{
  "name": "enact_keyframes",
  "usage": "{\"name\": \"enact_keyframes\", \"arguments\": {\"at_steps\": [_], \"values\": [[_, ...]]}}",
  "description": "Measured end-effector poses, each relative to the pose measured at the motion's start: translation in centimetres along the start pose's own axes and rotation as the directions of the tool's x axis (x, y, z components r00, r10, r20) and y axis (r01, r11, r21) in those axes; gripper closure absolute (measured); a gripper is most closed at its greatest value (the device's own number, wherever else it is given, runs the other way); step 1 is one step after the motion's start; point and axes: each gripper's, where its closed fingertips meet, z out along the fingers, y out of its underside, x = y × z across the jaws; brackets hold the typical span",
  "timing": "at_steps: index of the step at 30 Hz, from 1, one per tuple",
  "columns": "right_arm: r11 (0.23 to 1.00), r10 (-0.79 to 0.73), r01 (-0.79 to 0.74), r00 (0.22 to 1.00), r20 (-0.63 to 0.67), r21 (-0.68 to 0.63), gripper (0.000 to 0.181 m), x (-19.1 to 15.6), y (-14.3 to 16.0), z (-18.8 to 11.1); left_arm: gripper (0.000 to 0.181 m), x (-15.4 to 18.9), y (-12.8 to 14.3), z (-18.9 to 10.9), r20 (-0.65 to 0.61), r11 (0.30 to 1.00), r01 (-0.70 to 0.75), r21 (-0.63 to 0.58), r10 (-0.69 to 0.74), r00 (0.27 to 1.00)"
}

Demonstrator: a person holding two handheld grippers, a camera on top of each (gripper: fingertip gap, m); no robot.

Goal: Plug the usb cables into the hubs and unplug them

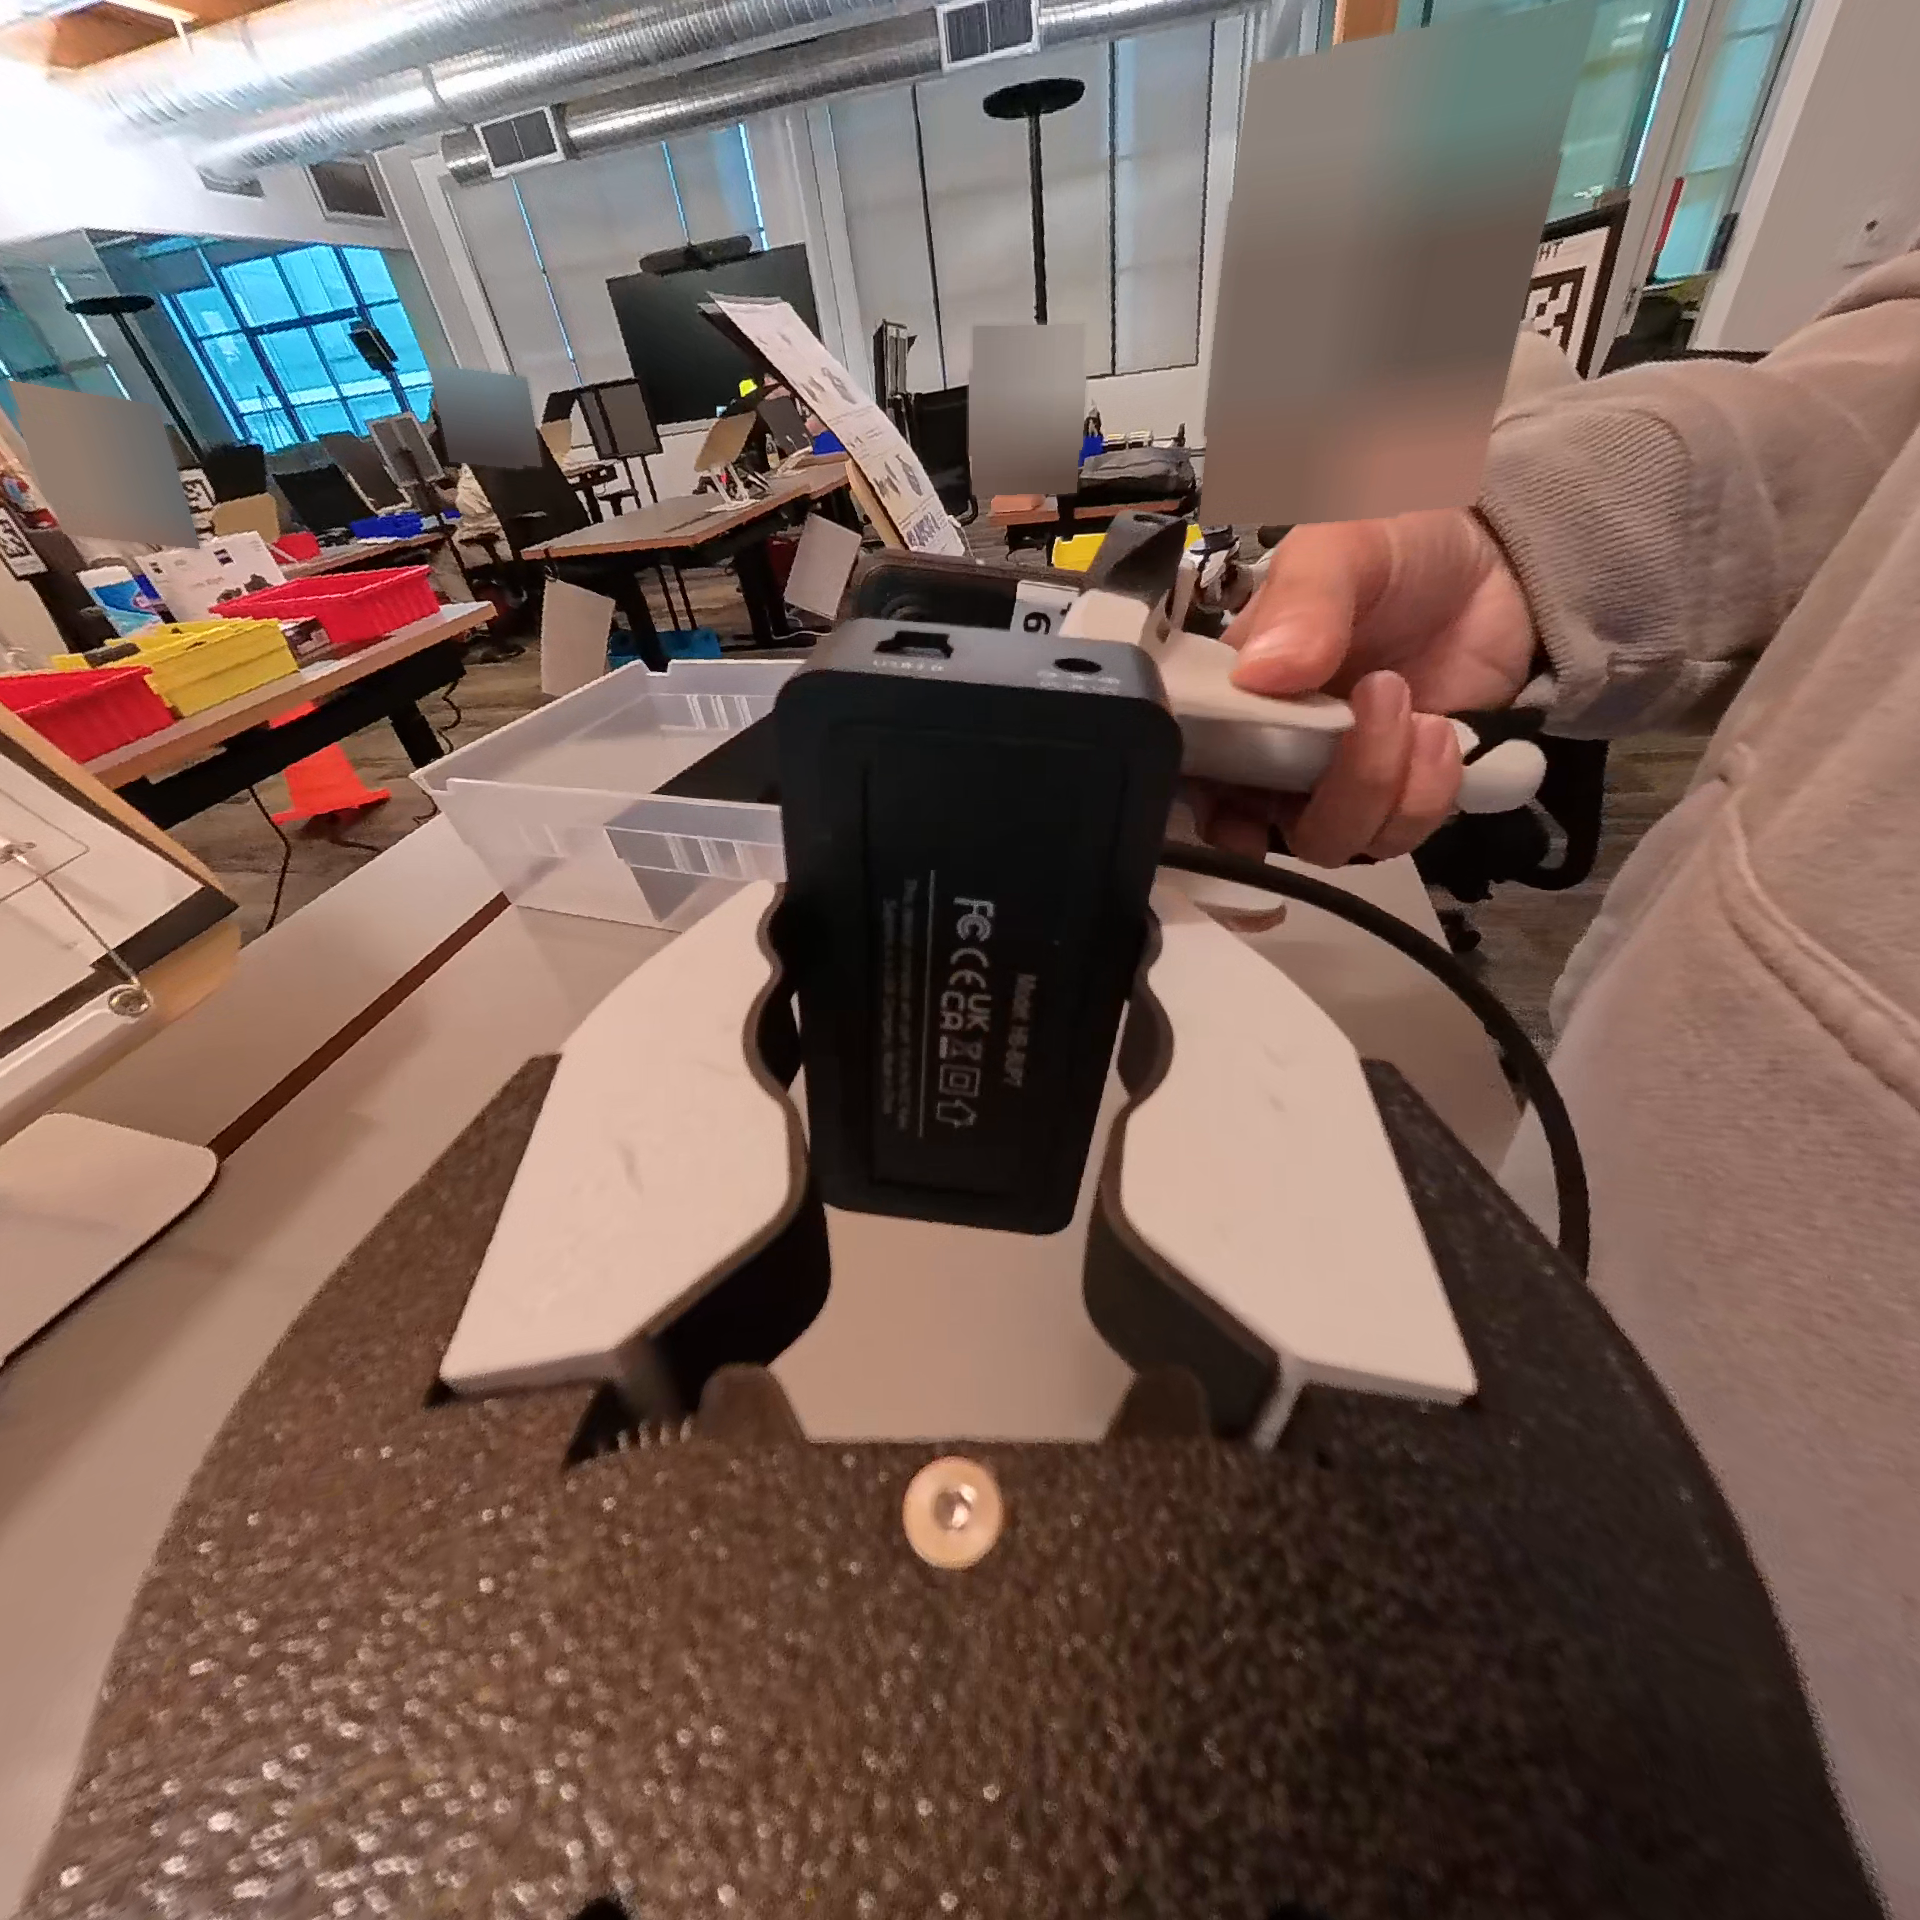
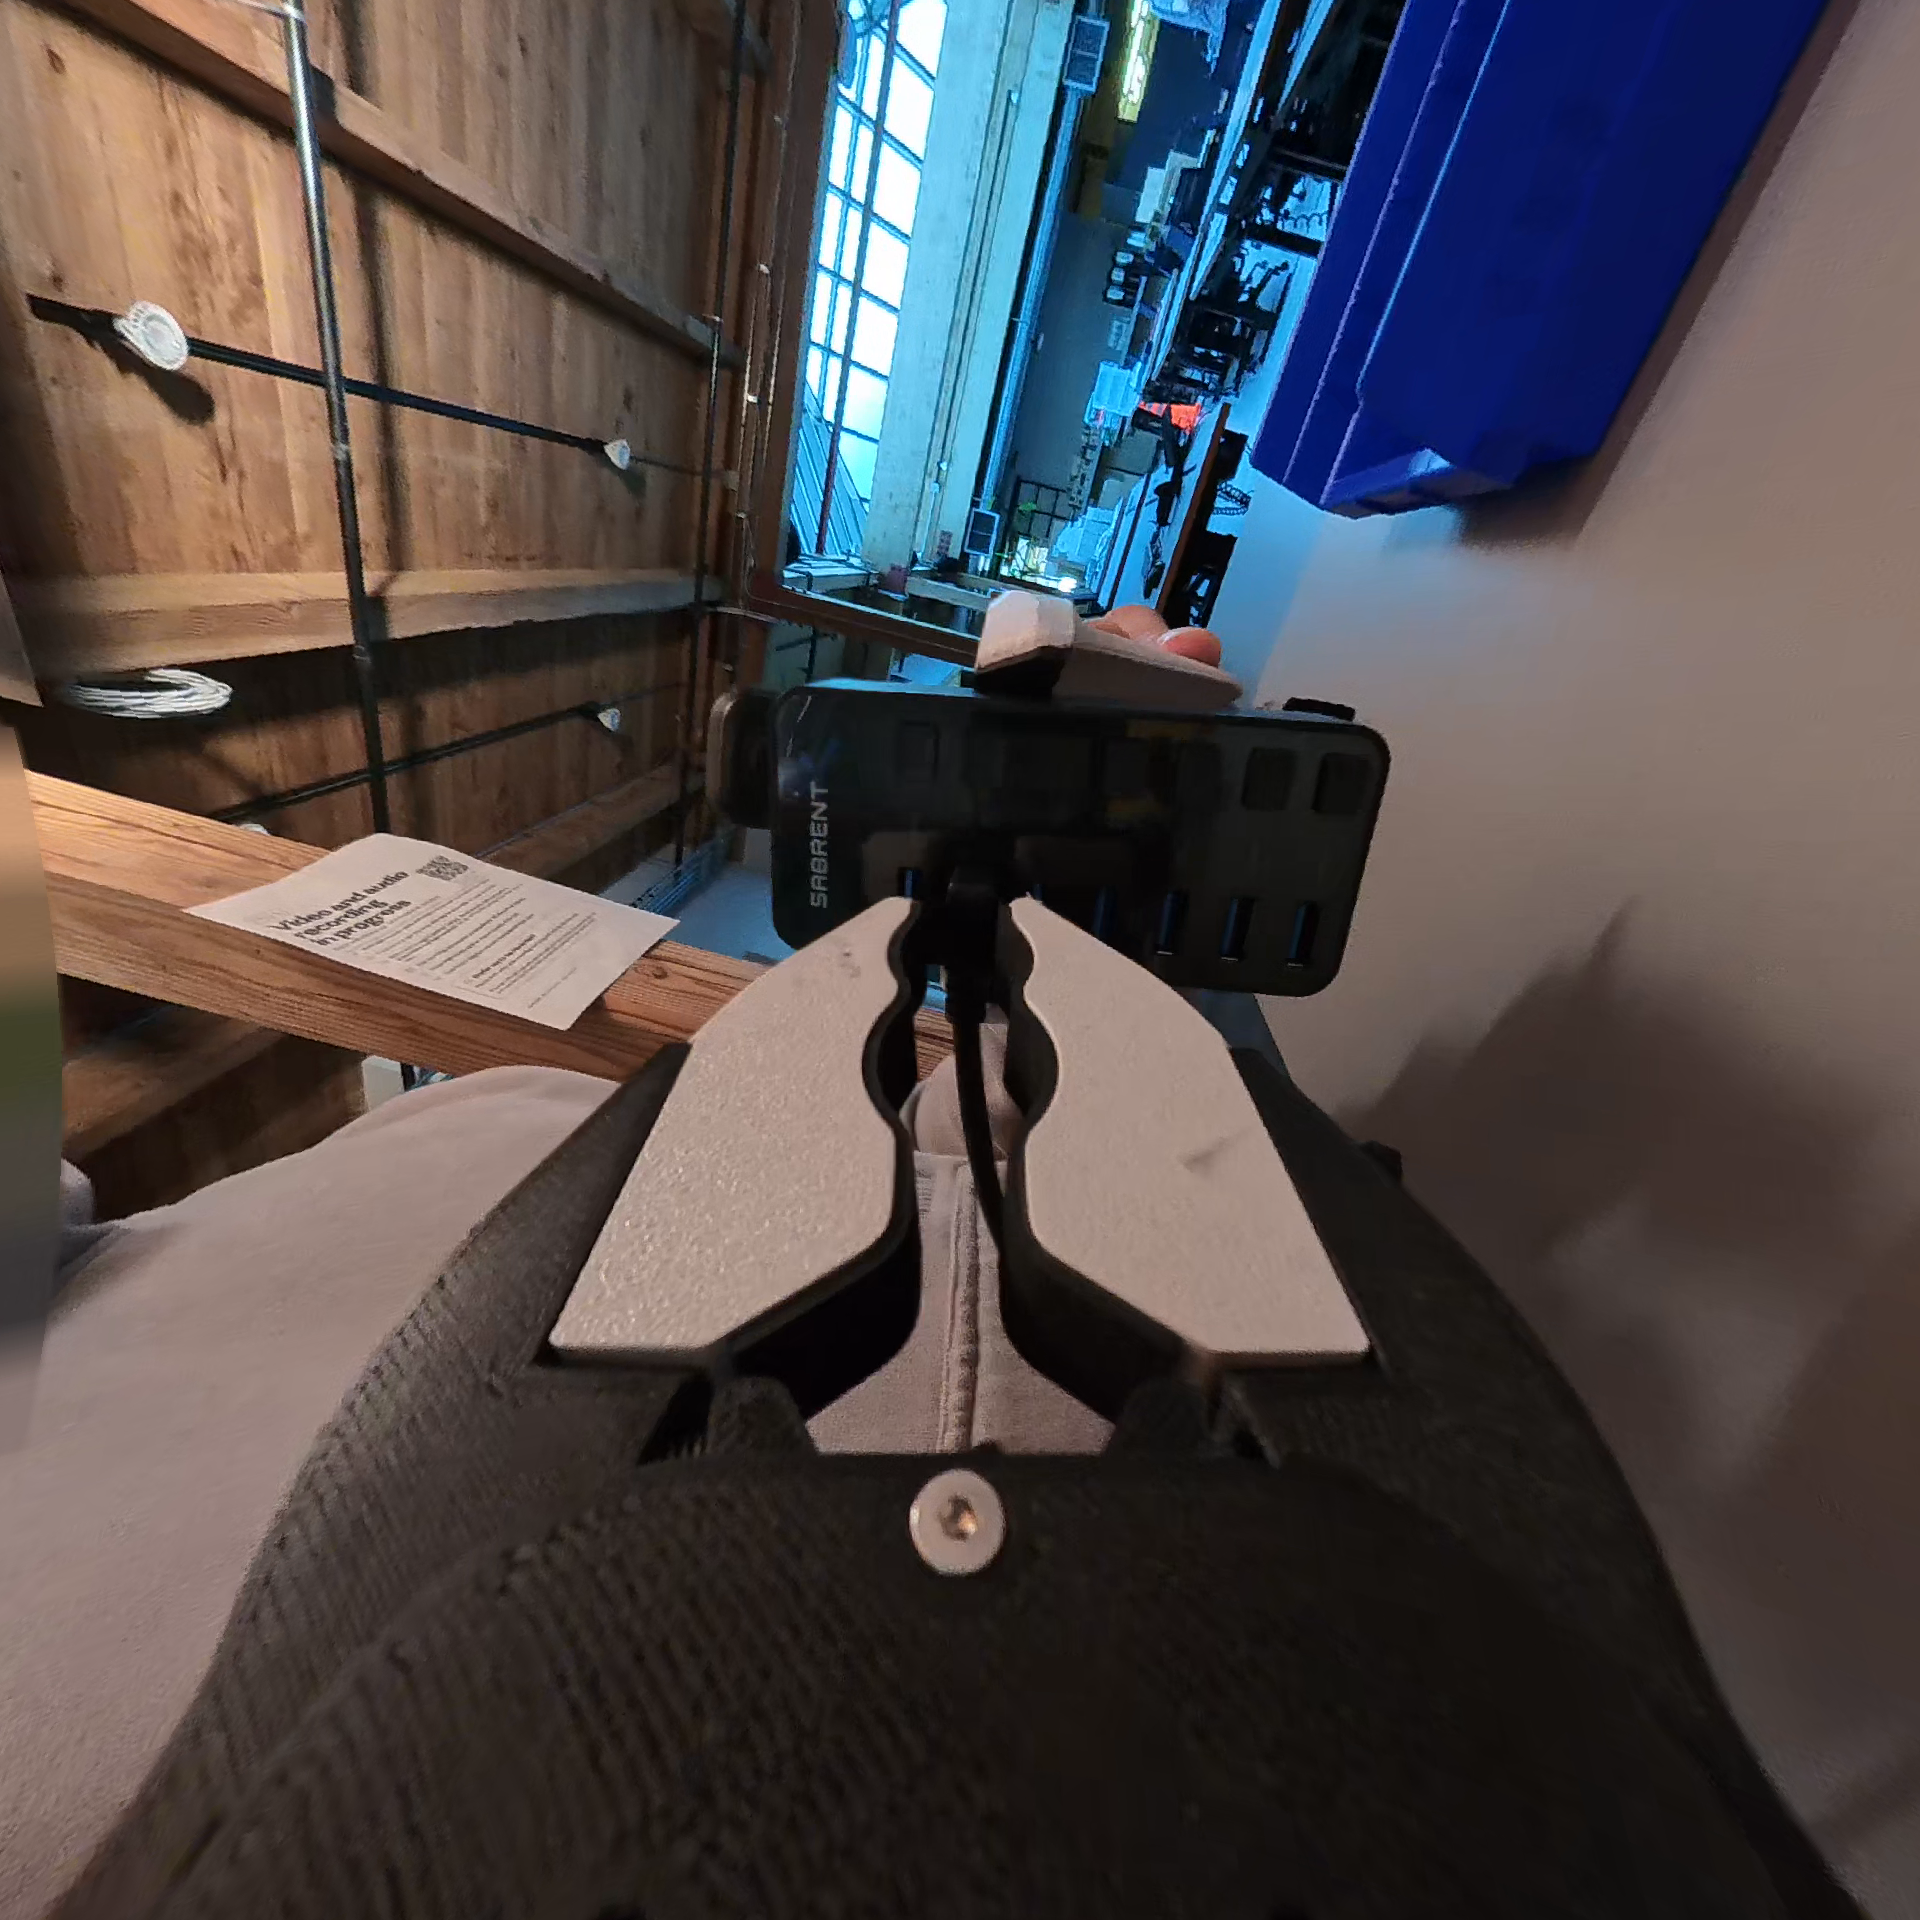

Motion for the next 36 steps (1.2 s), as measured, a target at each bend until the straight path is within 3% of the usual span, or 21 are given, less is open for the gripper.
{"name": "enact_keyframes", "arguments": {"at_steps": [9, 13, 22, 23, 24, 25, 26, 27, 28, 30, 32, 36], "values": [[0.996, -0.084, 0.08, 0.993, -0.086, -0.048, 0.172, 1.5, 0.3, -0.3, 0.122, -0.1, 1.5, 0.1, 0.03, 0.987, -0.107, -0.118, 0.112, 0.993], [0.997, -0.024, 0.019, 0.997, -0.068, -0.075, 0.172, 2.2, 0.7, -1.1, 0.122, 0.5, 2.1, 0.7, 0.023, 0.982, -0.109, -0.155, 0.113, 0.993], [0.995, 0.009, -0.015, 0.998, -0.058, -0.101, 0.172, 1.7, 1.0, -2.3, 0.121, 0.9, 1.6, 1.5, 0.024, 0.99, -0.078, -0.12, 0.081, 0.996], [0.997, 0.007, -0.012, 0.998, -0.067, -0.077, 0.171, 1.6, 0.5, -2.6, 0.121, 0.1, 1.4, 0.8, 0.06, 0.992, -0.072, -0.108, 0.078, 0.995], [0.999, 0.005, -0.001, 0.995, -0.101, 0.046, 0.172, 1.8, -1.8, -4.8, 0.122, -1.6, 0.8, -1.3, 0.128, 0.999, -0.019, -0.048, 0.025, 0.991], [0.981, 0.017, 0.008, 0.992, -0.127, 0.192, 0.172, 1.9, -4.8, -8.8, 0.122, -3.7, 0.0, -4.2, 0.201, 0.998, 0.044, 0.038, -0.051, 0.978], [0.969, -0.005, 0.061, 0.973, -0.231, 0.239, 0.173, 2.8, -6.4, -12.6, 0.122, -4.9, -0.4, -6.5, 0.232, 0.996, 0.05, 0.073, -0.066, 0.97], [0.987, -0.062, 0.114, 0.925, -0.376, 0.117, 0.172, 4.3, -5.7, -14.6, 0.122, -5.6, -0.3, -7.5, 0.234, 0.998, 0.038, 0.043, -0.047, 0.971], [0.989, -0.089, 0.127, 0.919, -0.384, 0.074, 0.173, 3.7, -5.7, -14.7, 0.122, -6.0, -0.5, -7.7, 0.231, 1.0, 0.029, 0.009, -0.03, 0.972], [0.984, -0.167, 0.176, 0.948, -0.27, 0.01, 0.172, -0.8, -6.5, -12.6, 0.122, -6.6, -1.9, -7.4, 0.218, 0.999, 0.016, 0.029, -0.022, 0.976], [0.919, -0.391, 0.385, 0.862, -0.322, -0.085, 0.173, -4.1, -8.4, -12.6, 0.122, -6.6, -3.1, -6.9, 0.215, 0.996, 0.022, 0.09, -0.041, 0.976], [0.79, -0.523, 0.612, 0.713, -0.466, 0.049, 0.173, -9.4, -15.1, -17.5, 0.122, -4.7, -2.7, -5.2, 0.164, 0.993, 0.045, 0.111, -0.063, 0.984]]}}
